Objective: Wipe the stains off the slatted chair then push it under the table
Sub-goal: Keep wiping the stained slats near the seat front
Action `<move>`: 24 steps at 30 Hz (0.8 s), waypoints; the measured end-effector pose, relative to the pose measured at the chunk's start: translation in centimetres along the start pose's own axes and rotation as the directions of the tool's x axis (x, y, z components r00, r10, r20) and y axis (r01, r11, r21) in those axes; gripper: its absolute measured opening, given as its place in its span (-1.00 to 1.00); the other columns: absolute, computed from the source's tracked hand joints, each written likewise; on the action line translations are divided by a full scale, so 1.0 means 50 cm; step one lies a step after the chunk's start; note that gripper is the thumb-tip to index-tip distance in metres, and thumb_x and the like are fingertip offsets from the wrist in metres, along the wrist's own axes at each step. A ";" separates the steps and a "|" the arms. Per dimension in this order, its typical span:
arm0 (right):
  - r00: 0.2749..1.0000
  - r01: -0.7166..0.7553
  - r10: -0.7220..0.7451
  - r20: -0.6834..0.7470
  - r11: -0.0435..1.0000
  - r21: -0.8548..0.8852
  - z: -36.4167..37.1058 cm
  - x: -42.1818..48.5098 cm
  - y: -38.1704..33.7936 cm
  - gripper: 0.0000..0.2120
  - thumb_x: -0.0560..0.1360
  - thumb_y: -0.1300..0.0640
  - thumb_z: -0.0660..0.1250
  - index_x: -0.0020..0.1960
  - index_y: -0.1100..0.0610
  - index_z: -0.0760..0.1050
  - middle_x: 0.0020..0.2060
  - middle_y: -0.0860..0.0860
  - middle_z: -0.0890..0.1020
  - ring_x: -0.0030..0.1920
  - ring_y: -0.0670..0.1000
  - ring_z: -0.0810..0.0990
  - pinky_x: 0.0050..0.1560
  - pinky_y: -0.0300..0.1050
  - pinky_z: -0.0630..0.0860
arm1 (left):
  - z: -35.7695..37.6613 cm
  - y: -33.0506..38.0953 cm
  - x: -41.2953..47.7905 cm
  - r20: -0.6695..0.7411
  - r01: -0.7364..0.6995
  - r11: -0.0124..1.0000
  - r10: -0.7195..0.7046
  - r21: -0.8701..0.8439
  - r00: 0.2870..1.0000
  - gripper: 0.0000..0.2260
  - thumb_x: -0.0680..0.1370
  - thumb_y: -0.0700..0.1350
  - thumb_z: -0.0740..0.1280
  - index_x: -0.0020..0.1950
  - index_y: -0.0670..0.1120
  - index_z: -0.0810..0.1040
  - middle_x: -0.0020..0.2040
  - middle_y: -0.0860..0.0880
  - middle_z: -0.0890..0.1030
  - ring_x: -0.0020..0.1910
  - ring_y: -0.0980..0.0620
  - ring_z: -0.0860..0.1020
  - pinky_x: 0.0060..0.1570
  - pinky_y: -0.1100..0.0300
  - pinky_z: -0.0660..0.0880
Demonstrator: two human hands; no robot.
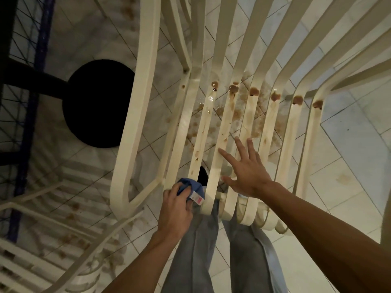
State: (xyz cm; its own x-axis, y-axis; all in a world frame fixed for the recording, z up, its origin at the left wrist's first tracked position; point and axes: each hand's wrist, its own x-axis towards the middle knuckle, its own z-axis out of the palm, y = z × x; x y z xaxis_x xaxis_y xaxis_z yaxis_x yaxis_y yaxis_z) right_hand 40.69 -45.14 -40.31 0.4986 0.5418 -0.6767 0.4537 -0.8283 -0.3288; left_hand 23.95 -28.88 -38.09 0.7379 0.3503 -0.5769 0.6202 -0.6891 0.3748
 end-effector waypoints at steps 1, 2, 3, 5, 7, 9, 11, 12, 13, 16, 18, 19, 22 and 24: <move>1.000 0.001 -0.001 0.009 1.000 -0.010 0.000 0.000 0.000 -0.25 0.54 -0.30 0.15 0.57 -0.21 -0.20 0.53 0.08 -0.40 0.47 0.27 -0.47 0.51 0.33 -0.15 | 0.003 -0.002 -0.012 0.016 -0.001 1.000 0.001 0.005 1.000 -0.61 0.55 -0.24 0.33 0.38 -0.06 0.48 0.33 -0.03 0.44 0.18 -0.04 0.38 0.14 0.22 0.36; 1.000 0.004 -0.004 0.015 1.000 -0.016 -0.001 0.000 0.000 -0.26 0.55 -0.30 0.14 0.57 -0.21 -0.21 0.53 0.08 -0.40 0.47 0.27 -0.48 0.51 0.33 -0.14 | 0.004 -0.005 -0.023 0.029 0.000 1.000 0.000 0.009 1.000 -0.60 0.55 -0.25 0.33 0.38 -0.05 0.48 0.33 -0.03 0.44 0.18 -0.04 0.38 0.15 0.22 0.37; 1.000 0.005 -0.005 0.017 1.000 -0.015 -0.001 0.001 0.000 -0.26 0.56 -0.30 0.12 0.57 -0.20 -0.21 0.52 0.08 -0.41 0.46 0.27 -0.48 0.51 0.34 -0.14 | 0.004 -0.007 -0.030 0.041 -0.001 1.000 0.000 0.011 0.999 -0.60 0.54 -0.26 0.34 0.38 -0.04 0.49 0.34 -0.02 0.44 0.19 -0.04 0.38 0.17 0.21 0.37; 1.000 0.004 -0.004 0.018 1.000 -0.010 -0.003 0.002 0.001 -0.28 0.56 -0.30 0.11 0.57 -0.20 -0.21 0.52 0.09 -0.41 0.46 0.28 -0.49 0.50 0.34 -0.15 | 0.001 -0.013 -0.034 0.064 -0.004 1.000 0.003 0.019 0.998 -0.59 0.54 -0.27 0.33 0.37 -0.03 0.49 0.34 -0.01 0.44 0.20 -0.04 0.37 0.19 0.18 0.40; 1.000 0.004 -0.004 0.025 1.000 -0.014 -0.003 0.003 0.000 -0.29 0.57 -0.29 0.09 0.57 -0.21 -0.21 0.52 0.09 -0.41 0.46 0.29 -0.48 0.50 0.35 -0.17 | 0.000 -0.021 -0.031 0.092 -0.013 1.000 0.010 0.025 0.996 -0.60 0.54 -0.28 0.31 0.35 -0.02 0.51 0.31 0.01 0.45 0.20 -0.02 0.36 0.17 0.20 0.41; 1.000 0.005 -0.005 0.010 1.000 -0.024 -0.003 0.004 -0.001 -0.31 0.57 -0.29 0.09 0.57 -0.22 -0.17 0.54 0.10 -0.37 0.49 0.31 -0.43 0.49 0.37 -0.16 | -0.006 -0.023 -0.024 0.094 -0.011 1.000 0.011 0.000 0.996 -0.65 0.53 -0.27 0.30 0.28 -0.01 0.55 0.24 0.02 0.47 0.15 0.01 0.38 0.11 0.23 0.40; 1.000 -0.005 0.005 -0.024 1.000 -0.023 -0.012 0.007 -0.001 -0.34 0.56 -0.29 0.12 0.57 -0.22 -0.08 0.56 0.11 -0.29 0.52 0.32 -0.32 0.50 0.36 -0.14 | -0.022 -0.013 -0.007 0.060 0.030 0.996 -0.025 -0.081 0.998 -0.72 0.51 -0.25 0.35 0.19 -0.02 0.60 0.13 0.05 0.50 0.09 0.03 0.44 0.06 0.23 0.44; 0.999 -0.013 0.012 -0.037 1.000 -0.017 -0.019 0.009 -0.002 -0.35 0.56 -0.28 0.14 0.57 -0.21 -0.03 0.57 0.11 -0.24 0.54 0.32 -0.25 0.51 0.34 -0.12 | -0.032 -0.002 0.007 0.030 0.056 0.987 -0.053 -0.149 0.998 -0.75 0.50 -0.23 0.38 0.15 -0.04 0.61 0.08 0.07 0.50 0.06 0.03 0.47 0.04 0.20 0.48; 0.998 -0.022 0.021 -0.051 1.000 -0.011 -0.026 0.012 -0.003 -0.35 0.55 -0.26 0.15 0.56 -0.18 0.02 0.58 0.13 -0.19 0.54 0.33 -0.17 0.52 0.31 -0.09 | -0.045 0.013 0.025 -0.002 0.076 0.973 -0.078 -0.220 0.997 -0.77 0.50 -0.21 0.40 0.14 -0.05 0.61 0.05 0.08 0.49 0.04 0.04 0.50 0.03 0.20 0.50; 0.990 -0.060 0.062 -0.130 0.998 0.020 -0.057 0.035 -0.004 -0.39 0.56 -0.21 0.18 0.54 -0.09 0.13 0.57 0.14 -0.05 0.49 0.29 0.08 0.48 0.22 0.09 | -0.084 0.064 0.105 -0.090 0.053 0.953 -0.084 -0.299 0.992 -0.77 0.53 -0.17 0.38 0.19 -0.05 0.58 0.06 0.07 0.48 0.05 0.03 0.51 0.04 0.23 0.46; 0.979 -0.079 0.096 -0.179 0.992 0.098 -0.085 0.058 0.000 -0.43 0.56 -0.17 0.21 0.52 -0.06 0.19 0.55 0.13 0.04 0.47 0.26 0.14 0.44 0.19 0.21 | -0.108 0.093 0.178 -0.135 0.012 0.956 -0.054 -0.293 0.989 -0.74 0.55 -0.17 0.36 0.23 -0.02 0.57 0.10 0.07 0.46 0.09 0.01 0.50 0.10 0.20 0.47; 0.974 -0.083 0.110 -0.196 0.987 0.138 -0.099 0.071 0.004 -0.44 0.56 -0.14 0.23 0.51 -0.04 0.21 0.54 0.12 0.06 0.48 0.25 0.13 0.42 0.18 0.24 | -0.121 0.108 0.215 -0.152 -0.021 0.958 -0.024 -0.287 0.988 -0.74 0.55 -0.18 0.36 0.24 -0.01 0.56 0.10 0.07 0.45 0.10 0.01 0.50 0.12 0.18 0.47; 0.962 -0.080 0.121 -0.243 0.982 0.169 -0.136 0.112 0.023 -0.44 0.56 -0.09 0.27 0.50 0.00 0.23 0.52 0.13 0.11 0.48 0.25 0.11 0.43 0.18 0.25 | -0.167 0.154 0.322 -0.218 -0.128 0.961 0.075 -0.244 0.973 -0.71 0.55 -0.19 0.36 0.26 0.00 0.56 0.14 0.02 0.48 0.08 0.02 0.50 0.12 0.20 0.47; 0.959 -0.092 0.133 -0.248 0.981 0.170 -0.155 0.136 0.037 -0.41 0.55 -0.10 0.28 0.51 0.00 0.21 0.53 0.14 0.09 0.50 0.27 0.06 0.46 0.19 0.20 | -0.193 0.182 0.384 -0.257 -0.177 0.965 0.125 -0.191 0.958 -0.71 0.54 -0.23 0.35 0.25 -0.04 0.57 0.16 -0.02 0.52 0.08 0.01 0.51 0.12 0.21 0.46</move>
State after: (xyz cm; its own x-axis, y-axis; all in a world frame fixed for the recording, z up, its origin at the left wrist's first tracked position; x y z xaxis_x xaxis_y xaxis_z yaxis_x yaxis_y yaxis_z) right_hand 50.65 -41.87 -40.43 0.7223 0.4450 -0.5295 0.2737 -0.8869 -0.3721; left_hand 46.35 -22.31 -38.74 0.8530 0.4127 -0.3194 0.5190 -0.6063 0.6026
